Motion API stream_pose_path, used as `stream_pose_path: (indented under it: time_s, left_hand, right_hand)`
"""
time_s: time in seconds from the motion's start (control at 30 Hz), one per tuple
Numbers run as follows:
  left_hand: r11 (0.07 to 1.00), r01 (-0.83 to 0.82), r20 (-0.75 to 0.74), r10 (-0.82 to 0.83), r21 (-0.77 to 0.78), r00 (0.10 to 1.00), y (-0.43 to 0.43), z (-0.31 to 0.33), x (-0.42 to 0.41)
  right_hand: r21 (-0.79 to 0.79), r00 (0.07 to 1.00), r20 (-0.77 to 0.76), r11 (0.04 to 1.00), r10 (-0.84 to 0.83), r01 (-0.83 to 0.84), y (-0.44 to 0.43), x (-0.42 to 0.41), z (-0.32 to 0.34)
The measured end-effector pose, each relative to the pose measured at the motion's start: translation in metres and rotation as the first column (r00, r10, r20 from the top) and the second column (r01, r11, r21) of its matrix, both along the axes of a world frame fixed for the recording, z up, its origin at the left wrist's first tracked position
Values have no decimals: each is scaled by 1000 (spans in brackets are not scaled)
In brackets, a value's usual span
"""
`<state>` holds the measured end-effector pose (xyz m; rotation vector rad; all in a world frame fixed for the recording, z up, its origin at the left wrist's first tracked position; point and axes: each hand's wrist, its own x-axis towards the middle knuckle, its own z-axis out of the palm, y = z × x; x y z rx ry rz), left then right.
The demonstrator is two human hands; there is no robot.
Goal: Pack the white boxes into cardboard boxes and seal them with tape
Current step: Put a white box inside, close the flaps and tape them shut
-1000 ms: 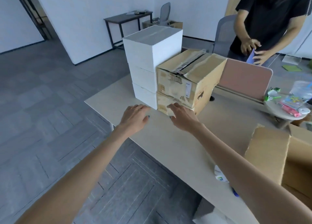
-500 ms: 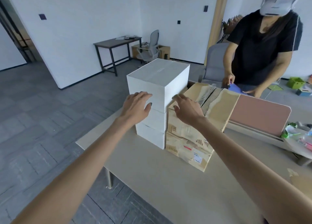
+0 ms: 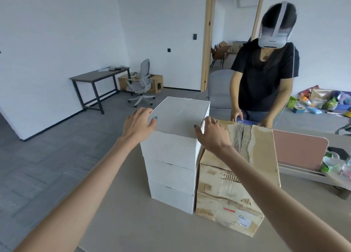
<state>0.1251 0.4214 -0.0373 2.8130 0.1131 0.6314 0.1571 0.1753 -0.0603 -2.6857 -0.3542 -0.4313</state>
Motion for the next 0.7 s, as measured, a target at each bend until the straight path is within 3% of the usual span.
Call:
stream_pose_path:
  time_s: [0.13,0.23,0.3,0.37,0.47,0.53,0.7]
  left_hand:
    - [993,15,-158,-34,-117,987,28,-9,25]
    - [930,34,-266,-139,-365,954,47,-17,39]
    - [755,35,-240,-253,-655,937,54,-25,48]
    - [575,47,-186,-340,-817,922,57,-33,56]
    - [433,58,-140,-410,-899,901,60,-43,66]
    - [361,62,-108,-432,-931,895,61,-47,69]
    - [308,149,2,-432,-940,902,58,-47,64]
  right_hand:
    - [175,966,-231,972,-113,156,20,5,-2]
    - [526,910,-414,820,14,226,35,8,-9]
    - [739,906,-408,621,108,259,45,6,-13]
    - [869,911,-358,429,204,245,53,2,-14]
    - [935,900,-307,277,310,224,56,-3,-15]
    - [928,882,-351,243,315,283,58,1,-20]
    - [917,883,-383,222,270,330,61,4,-28]
